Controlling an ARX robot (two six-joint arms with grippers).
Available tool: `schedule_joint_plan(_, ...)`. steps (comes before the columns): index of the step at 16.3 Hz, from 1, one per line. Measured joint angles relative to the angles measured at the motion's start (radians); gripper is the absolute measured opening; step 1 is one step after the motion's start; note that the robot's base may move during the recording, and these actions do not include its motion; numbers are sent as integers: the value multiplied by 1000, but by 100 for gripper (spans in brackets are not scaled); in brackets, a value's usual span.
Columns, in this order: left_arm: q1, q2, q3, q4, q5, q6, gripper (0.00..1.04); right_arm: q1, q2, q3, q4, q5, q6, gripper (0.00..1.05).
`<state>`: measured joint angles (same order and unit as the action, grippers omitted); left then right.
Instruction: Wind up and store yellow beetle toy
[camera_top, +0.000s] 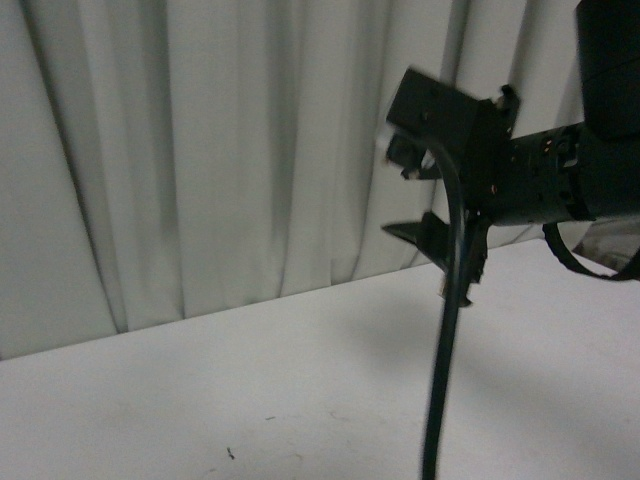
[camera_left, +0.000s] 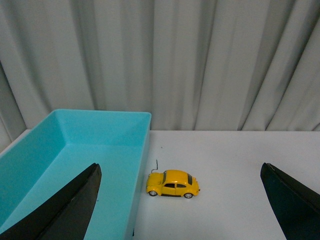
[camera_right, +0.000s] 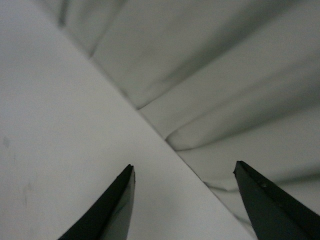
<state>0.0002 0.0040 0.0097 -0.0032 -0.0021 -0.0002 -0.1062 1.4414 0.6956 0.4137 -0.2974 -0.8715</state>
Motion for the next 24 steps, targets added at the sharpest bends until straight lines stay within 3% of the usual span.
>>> schedule_joint_plan(2,0,0,0,0,0,0,98,47,-201,-182,227,183,369,46)
schedule_joint_plan(3,0,0,0,0,1,0,98,76,-303,-240,233,255,503,39)
schedule_joint_plan(5,0,0,0,0,2,0,98,108,-587,-407,97,286,745,16)
schedule_joint_plan(7,0,0,0,0,2,0,98,106,-675,-465,97,298,805,1)
schedule_joint_plan(24,0,0,0,0,2,0,98,106,-1088,-686,-76,298,856,2)
